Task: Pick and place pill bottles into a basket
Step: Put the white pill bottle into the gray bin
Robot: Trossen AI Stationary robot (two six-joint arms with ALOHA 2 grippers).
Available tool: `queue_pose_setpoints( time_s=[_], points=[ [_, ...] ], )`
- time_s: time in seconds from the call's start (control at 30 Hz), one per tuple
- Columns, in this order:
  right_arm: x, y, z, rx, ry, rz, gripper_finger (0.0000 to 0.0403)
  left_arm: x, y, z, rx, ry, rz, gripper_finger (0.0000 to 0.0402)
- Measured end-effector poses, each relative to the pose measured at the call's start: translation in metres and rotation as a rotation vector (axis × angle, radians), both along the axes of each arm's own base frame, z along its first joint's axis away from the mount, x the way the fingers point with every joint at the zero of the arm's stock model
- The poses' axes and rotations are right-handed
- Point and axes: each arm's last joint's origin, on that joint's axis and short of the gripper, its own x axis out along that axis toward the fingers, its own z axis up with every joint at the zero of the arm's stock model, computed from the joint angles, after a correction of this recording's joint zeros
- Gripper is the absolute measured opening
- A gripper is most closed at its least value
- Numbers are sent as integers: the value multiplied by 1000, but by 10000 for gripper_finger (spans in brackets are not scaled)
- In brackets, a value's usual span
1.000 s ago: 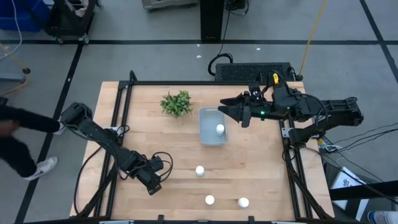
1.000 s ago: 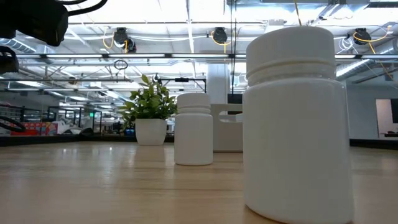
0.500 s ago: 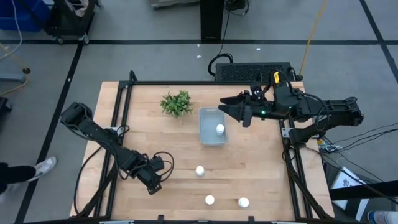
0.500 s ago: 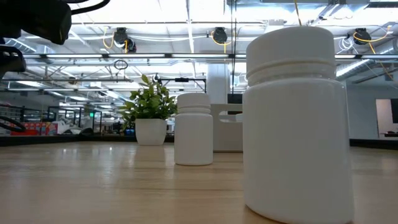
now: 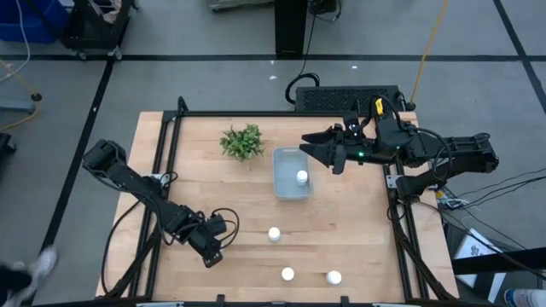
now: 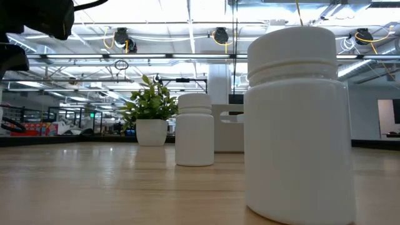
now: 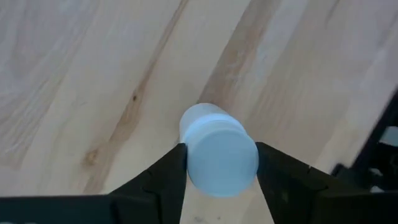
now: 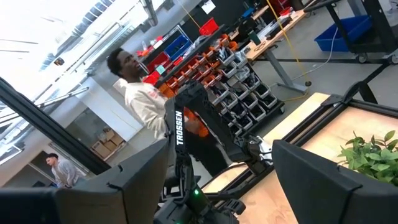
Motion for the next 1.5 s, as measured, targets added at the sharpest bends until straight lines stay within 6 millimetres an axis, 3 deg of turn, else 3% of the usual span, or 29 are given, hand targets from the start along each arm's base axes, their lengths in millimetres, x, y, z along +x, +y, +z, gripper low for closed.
queue_pose_setpoints(
  time_s=[0.27, 0.47, 0.9, 1.07, 1.27, 1.5],
  points=[
    [0, 0, 0, -15, 3, 0, 281, 8, 18, 9, 7, -51, 41, 165],
    [0, 0, 0, -18, 3, 0, 281, 16, 42, 27, 16, -160, 55, 185],
    [0, 0, 2, -55, -8, 5, 281, 28, 115, 86, -33, -568, 198, 164],
    [-1, 0, 8, -61, -74, 5, 281, 39, 145, 105, -40, -743, 198, 187],
    [-12, -1, 23, -119, -177, -5, 281, 48, 178, 117, 8, -716, 244, 164],
    [-34, -4, 35, -198, -226, -22, 281, 74, 213, 146, 50, -714, 215, 172]
  ],
)
